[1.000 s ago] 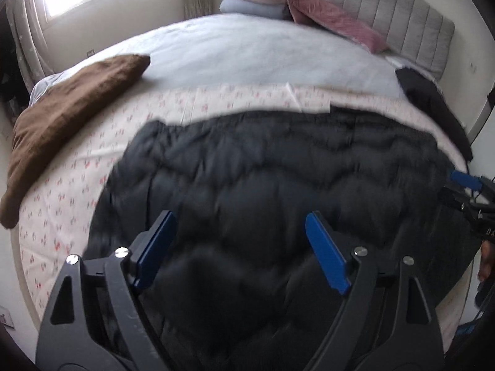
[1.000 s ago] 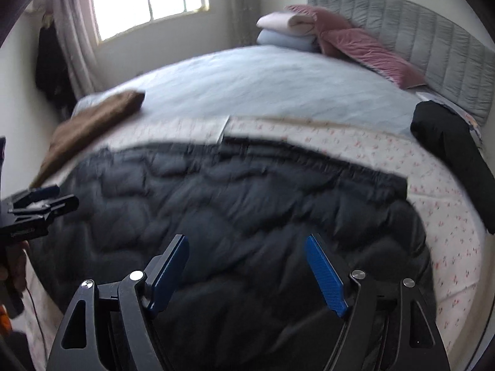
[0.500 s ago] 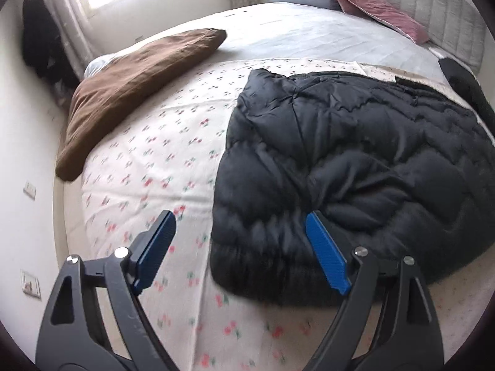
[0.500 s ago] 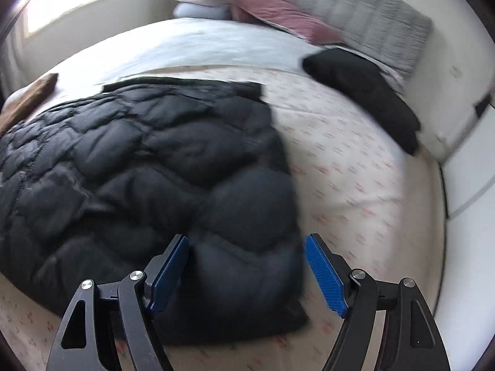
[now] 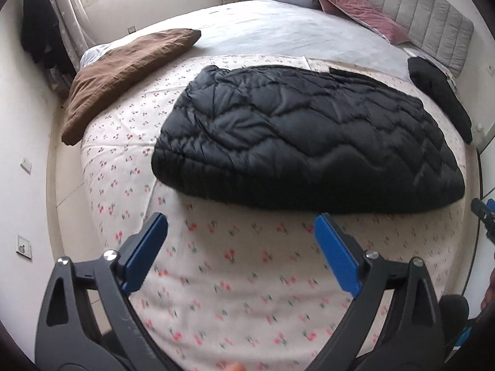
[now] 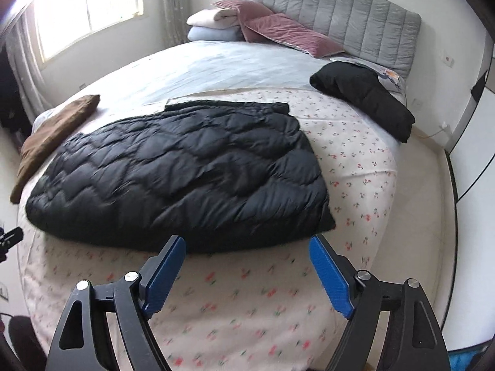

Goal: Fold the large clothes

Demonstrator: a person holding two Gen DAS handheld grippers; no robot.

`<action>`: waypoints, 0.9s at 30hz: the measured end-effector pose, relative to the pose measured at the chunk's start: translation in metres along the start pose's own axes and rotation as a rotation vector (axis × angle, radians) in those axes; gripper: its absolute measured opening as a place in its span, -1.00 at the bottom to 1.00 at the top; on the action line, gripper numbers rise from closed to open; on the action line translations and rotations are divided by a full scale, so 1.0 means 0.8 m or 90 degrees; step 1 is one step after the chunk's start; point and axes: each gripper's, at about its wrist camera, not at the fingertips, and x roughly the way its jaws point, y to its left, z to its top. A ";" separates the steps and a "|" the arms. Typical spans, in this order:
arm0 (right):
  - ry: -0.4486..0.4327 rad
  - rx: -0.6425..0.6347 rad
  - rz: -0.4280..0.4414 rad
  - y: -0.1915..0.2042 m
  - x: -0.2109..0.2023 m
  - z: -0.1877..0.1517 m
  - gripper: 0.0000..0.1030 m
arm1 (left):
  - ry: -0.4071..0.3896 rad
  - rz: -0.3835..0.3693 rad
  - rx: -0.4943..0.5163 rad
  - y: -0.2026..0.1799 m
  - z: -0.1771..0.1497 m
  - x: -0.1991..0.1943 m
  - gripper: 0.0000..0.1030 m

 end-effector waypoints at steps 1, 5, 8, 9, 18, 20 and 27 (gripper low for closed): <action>0.004 -0.003 0.000 0.006 -0.005 -0.004 0.65 | 0.002 0.003 0.001 -0.005 -0.004 -0.005 0.88; 0.027 -0.030 -0.012 0.030 -0.018 -0.022 0.71 | 0.006 -0.005 0.008 -0.021 -0.025 -0.027 0.99; 0.042 -0.039 -0.032 0.041 -0.020 -0.033 0.71 | 0.024 -0.016 0.018 -0.034 -0.034 -0.031 0.99; 0.047 -0.038 -0.028 0.042 -0.020 -0.034 0.71 | 0.027 -0.019 0.024 -0.039 -0.038 -0.033 0.99; 0.051 -0.059 -0.027 0.054 -0.034 -0.046 0.72 | 0.020 -0.006 0.055 -0.073 -0.050 -0.045 0.99; 0.048 -0.061 -0.032 0.054 -0.037 -0.046 0.72 | 0.018 -0.008 0.057 -0.077 -0.050 -0.047 0.99; 0.035 -0.071 -0.024 0.059 -0.045 -0.045 0.72 | 0.019 -0.021 0.054 -0.081 -0.051 -0.049 0.99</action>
